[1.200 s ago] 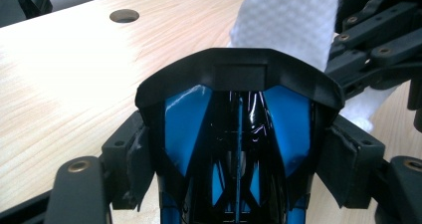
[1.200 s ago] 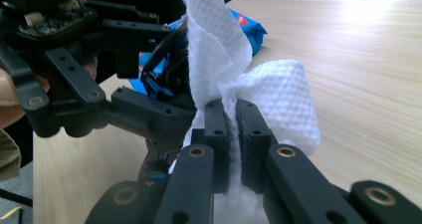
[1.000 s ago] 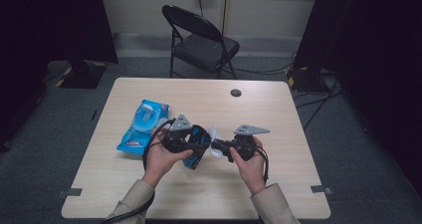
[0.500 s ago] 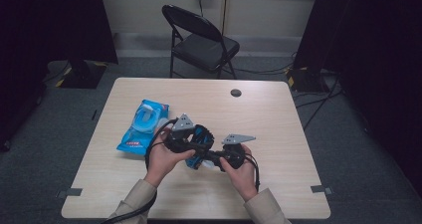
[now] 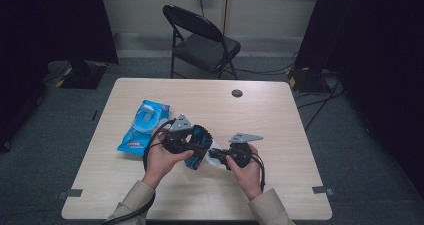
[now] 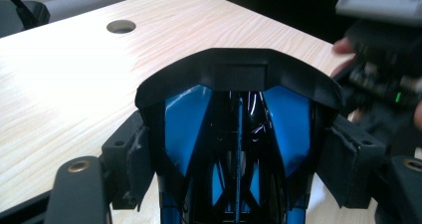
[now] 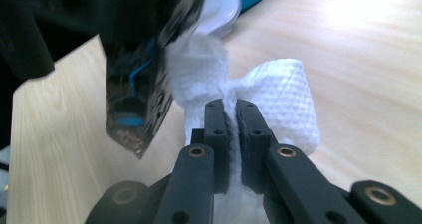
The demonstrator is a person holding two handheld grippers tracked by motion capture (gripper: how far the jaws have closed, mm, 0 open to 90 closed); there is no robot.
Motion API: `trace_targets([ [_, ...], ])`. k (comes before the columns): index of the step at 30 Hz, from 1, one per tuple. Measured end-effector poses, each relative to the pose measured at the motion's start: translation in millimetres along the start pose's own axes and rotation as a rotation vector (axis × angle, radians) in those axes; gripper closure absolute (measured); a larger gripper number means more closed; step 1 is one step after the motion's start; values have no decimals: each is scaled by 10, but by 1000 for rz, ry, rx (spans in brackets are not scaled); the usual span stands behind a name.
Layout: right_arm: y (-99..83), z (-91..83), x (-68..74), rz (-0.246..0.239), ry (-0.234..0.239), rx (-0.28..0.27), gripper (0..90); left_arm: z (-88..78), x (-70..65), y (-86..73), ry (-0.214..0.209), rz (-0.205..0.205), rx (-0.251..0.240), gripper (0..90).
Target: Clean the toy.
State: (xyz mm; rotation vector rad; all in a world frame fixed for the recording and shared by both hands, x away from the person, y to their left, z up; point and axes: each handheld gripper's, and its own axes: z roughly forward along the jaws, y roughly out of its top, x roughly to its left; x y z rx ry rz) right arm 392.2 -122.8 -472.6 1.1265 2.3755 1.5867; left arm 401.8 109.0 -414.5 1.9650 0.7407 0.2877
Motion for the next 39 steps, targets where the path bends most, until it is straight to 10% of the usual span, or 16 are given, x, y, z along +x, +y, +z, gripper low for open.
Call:
trace_targets([
  [19,310,-381,11,-15,7,-149,853,-17,126,-94,35,-34,12,255],
  [39,0,41,109,-14,61,2,853,57,80,-19,21,-36,-5,255],
])
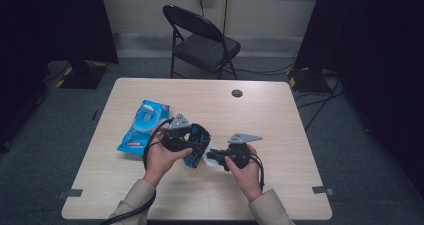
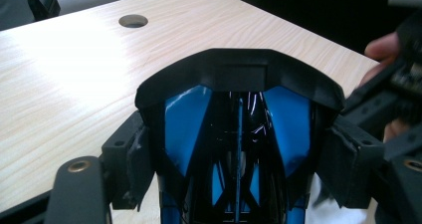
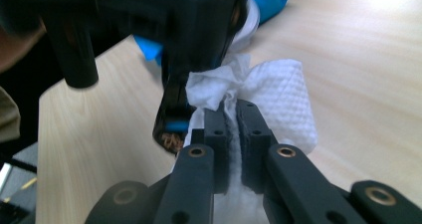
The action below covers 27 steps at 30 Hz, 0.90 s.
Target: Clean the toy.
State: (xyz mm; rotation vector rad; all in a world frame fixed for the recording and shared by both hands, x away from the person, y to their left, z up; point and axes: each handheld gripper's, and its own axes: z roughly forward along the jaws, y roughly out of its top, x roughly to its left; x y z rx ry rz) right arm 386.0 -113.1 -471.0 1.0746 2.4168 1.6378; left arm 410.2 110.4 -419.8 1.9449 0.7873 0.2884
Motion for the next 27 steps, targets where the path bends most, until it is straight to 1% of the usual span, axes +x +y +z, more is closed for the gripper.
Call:
trace_targets([
  [4,-67,55,-12,-3,-1,32,853,8,6,0,2,-6,-1,255],
  [8,-109,36,-55,-2,-22,52,852,7,34,-22,7,-11,9,255],
  [11,-120,-35,-132,8,-45,45,852,4,61,-49,18,-10,17,255],
  [14,-118,-127,-213,20,-70,31,852,9,87,-78,22,-18,23,255],
  [17,-102,-219,-279,28,-93,16,852,12,108,-97,35,-14,34,255],
  [21,-97,-323,-364,27,-128,4,851,40,148,-124,46,-24,45,255],
  [24,-123,-405,-438,40,-157,-3,850,72,164,-133,47,-29,51,255],
  [27,-147,-484,-521,55,-187,-12,850,111,172,-112,48,-19,61,255],
])
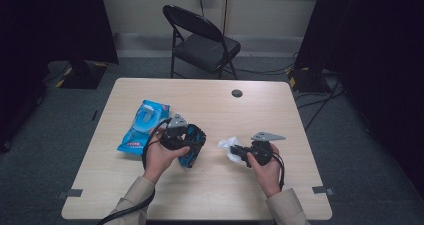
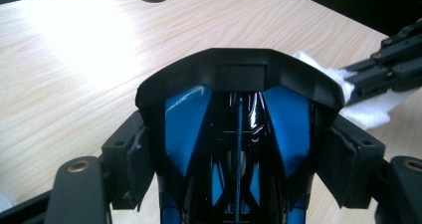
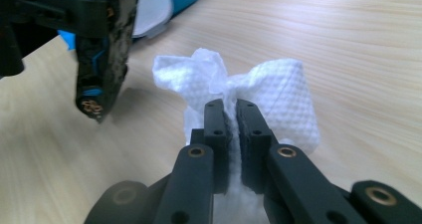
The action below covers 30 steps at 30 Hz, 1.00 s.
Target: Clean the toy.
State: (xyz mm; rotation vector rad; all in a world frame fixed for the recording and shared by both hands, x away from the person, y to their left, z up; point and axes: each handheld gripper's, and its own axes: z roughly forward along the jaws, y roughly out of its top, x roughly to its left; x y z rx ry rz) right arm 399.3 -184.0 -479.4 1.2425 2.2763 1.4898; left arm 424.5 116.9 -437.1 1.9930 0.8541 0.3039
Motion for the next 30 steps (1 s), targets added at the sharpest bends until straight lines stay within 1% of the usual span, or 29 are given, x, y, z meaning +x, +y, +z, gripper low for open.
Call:
trace_targets([
  [1,-3,-17,-33,5,-7,-2,850,20,4,9,1,4,4,255],
  [3,-11,-49,-88,11,-29,-12,849,69,17,17,-3,-7,10,255],
  [6,-24,-87,-153,17,-58,-17,846,155,12,27,-2,-10,21,254],
  [9,-42,-106,-213,10,-95,-10,842,260,-1,26,1,9,47,254],
  [13,-69,-109,-295,21,-125,-6,834,431,22,-14,-1,-14,93,254],
  [14,-75,-110,-312,16,-135,-4,831,462,31,-23,1,-20,103,254],
  [15,-80,-110,-324,16,-138,-1,830,491,37,-31,12,-17,107,254],
  [16,-83,-108,-333,11,-145,4,824,519,40,-37,13,-8,115,254],
  [17,-86,-101,-341,6,-154,12,812,548,35,-47,16,-10,120,254],
  [18,-90,-93,-347,-5,-167,18,796,570,37,-55,20,0,131,254],
  [19,-95,-85,-355,-15,-180,25,780,593,32,-66,19,1,138,254],
  [20,-102,-75,-365,-19,-183,30,777,613,24,-78,20,-10,141,253],
  [21,-107,-69,-369,-19,-185,34,762,633,30,-88,22,-6,146,253],
  [22,-111,-63,-372,-27,-194,41,733,646,39,-94,27,1,159,253],
  [23,-116,-59,-373,-32,-204,44,688,664,35,-106,29,-11,157,252],
  [24,-119,-57,-376,-35,-212,42,636,675,36,-116,33,-3,158,252],
  [25,-122,-59,-381,-36,-226,40,610,678,38,-121,35,6,172,252],
  [26,-123,-65,-386,-38,-234,41,603,688,32,-130,38,6,170,252],
  [28,-120,-76,-394,-34,-231,44,562,691,34,-139,40,14,176,251],
  [29,-119,-81,-396,-33,-236,45,535,691,35,-144,43,21,175,250],
  [30,-119,-90,-397,-34,-243,45,511,692,37,-150,44,20,174,249],
])
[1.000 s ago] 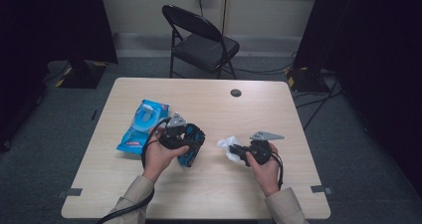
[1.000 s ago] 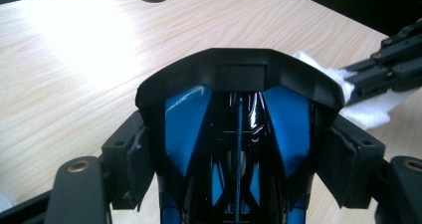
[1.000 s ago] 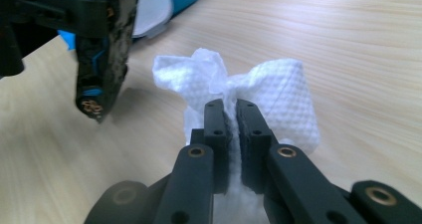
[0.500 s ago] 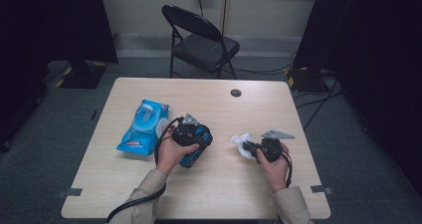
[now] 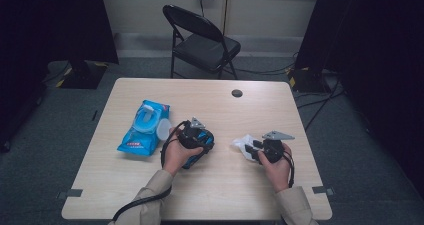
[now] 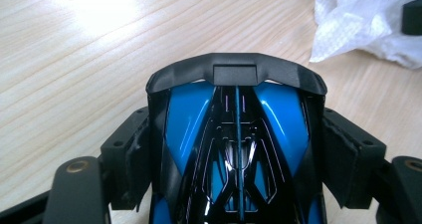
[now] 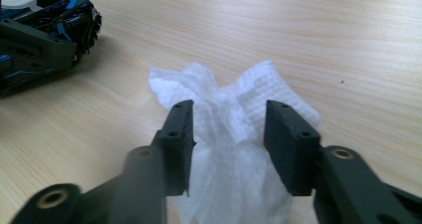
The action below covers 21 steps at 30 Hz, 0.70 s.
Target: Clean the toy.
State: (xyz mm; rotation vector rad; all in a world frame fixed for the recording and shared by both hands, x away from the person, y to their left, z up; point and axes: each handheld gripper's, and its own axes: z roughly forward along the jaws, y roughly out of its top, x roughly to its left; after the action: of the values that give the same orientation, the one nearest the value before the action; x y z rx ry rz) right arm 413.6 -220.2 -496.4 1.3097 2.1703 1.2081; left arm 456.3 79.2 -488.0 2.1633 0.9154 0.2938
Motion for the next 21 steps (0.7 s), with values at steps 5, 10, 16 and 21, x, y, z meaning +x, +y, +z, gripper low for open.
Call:
trace_targets([
  [5,4,-60,-26,6,-7,-17,403,-50,31,-2,-5,-11,-24,246],
  [10,1,-129,-38,-3,3,-17,321,-164,14,30,-27,-7,-30,201],
  [16,-16,-259,-67,-7,0,-33,248,-374,-27,-28,-46,10,-49,175],
  [21,-42,-395,-60,-38,11,-31,235,-556,-23,-159,-52,-2,-54,168],
])
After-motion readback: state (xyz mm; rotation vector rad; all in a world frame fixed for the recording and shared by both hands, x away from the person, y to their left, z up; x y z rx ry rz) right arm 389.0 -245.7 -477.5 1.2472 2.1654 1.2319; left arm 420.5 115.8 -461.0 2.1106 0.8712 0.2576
